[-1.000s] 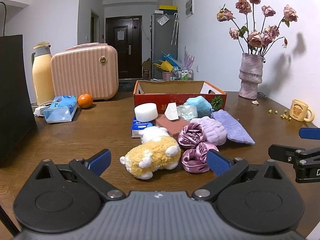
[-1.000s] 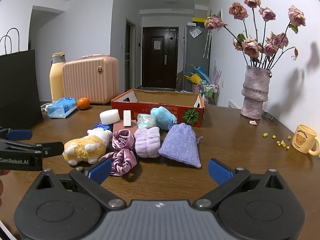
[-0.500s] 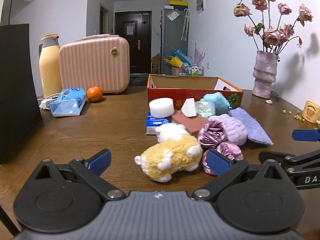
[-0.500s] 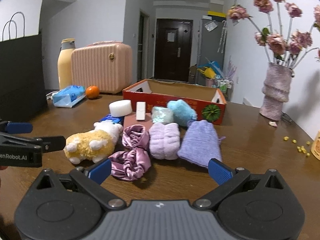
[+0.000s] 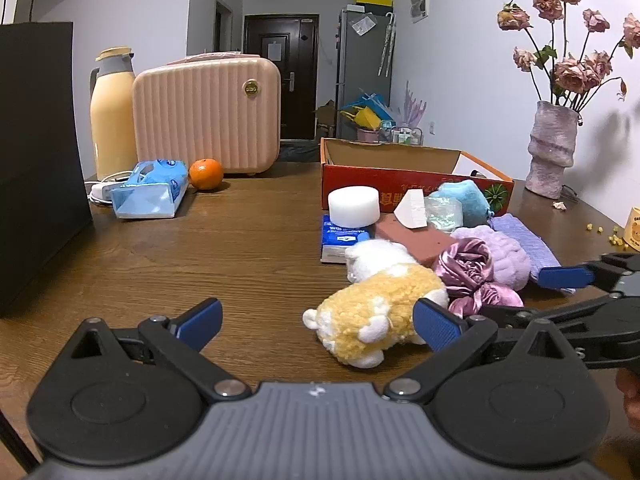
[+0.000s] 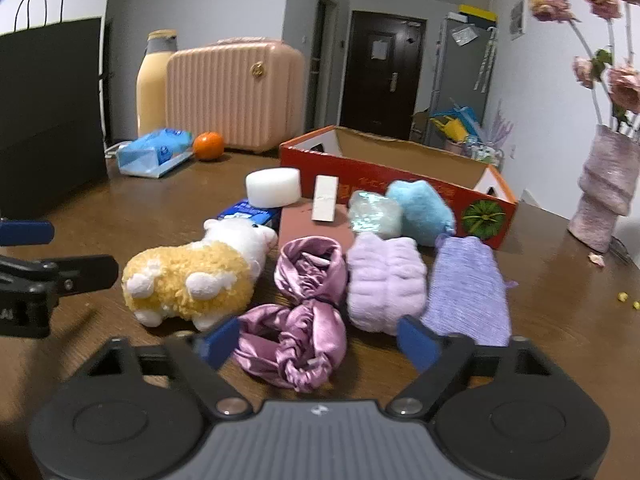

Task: Organize soft objects
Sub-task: 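Move the right tool to the purple satin scrunchies and close on them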

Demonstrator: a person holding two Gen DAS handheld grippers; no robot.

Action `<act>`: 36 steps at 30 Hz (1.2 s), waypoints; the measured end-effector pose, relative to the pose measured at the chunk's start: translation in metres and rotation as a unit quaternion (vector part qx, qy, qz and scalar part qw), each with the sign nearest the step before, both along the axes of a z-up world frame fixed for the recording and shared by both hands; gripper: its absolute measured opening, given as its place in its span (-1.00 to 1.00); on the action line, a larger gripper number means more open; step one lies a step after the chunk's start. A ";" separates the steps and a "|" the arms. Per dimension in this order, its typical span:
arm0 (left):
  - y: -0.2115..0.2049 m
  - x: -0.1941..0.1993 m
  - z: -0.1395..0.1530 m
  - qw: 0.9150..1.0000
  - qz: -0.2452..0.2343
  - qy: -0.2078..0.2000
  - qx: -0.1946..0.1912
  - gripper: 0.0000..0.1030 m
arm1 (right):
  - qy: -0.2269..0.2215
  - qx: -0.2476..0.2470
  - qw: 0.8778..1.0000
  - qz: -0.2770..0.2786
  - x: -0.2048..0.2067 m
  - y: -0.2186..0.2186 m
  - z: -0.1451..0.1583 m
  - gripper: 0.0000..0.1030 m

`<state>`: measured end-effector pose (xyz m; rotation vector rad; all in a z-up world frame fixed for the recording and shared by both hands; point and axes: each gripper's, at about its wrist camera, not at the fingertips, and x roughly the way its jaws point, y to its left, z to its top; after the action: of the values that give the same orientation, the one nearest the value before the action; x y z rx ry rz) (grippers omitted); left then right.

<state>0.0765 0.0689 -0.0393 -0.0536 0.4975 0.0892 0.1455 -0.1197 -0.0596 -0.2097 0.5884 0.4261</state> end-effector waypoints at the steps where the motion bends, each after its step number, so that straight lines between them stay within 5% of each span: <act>1: 0.001 0.001 -0.001 1.000 0.001 0.002 -0.002 1.00 | 0.002 -0.002 1.000 0.004 0.003 0.003 -0.001 0.31; 9: 0.007 0.009 -0.006 1.000 0.004 0.011 -0.016 1.00 | 0.019 -0.026 0.999 0.028 0.030 0.021 -0.012 -0.14; 18: 0.007 0.014 -0.010 1.000 0.006 0.021 -0.022 1.00 | 0.039 0.000 0.998 0.039 0.044 0.017 -0.024 -0.17; 25: 0.006 0.016 -0.011 0.999 0.011 0.023 -0.025 1.00 | 0.051 0.034 0.997 0.044 0.047 0.009 -0.025 -0.41; 36: 0.006 0.017 -0.008 0.999 0.033 0.018 -0.033 1.00 | 0.015 0.071 0.996 0.058 0.033 0.001 -0.010 -0.47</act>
<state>0.0931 0.0745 -0.0473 -0.1324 0.5344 0.1379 0.1786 -0.1190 -0.0695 -0.1014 0.5755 0.5818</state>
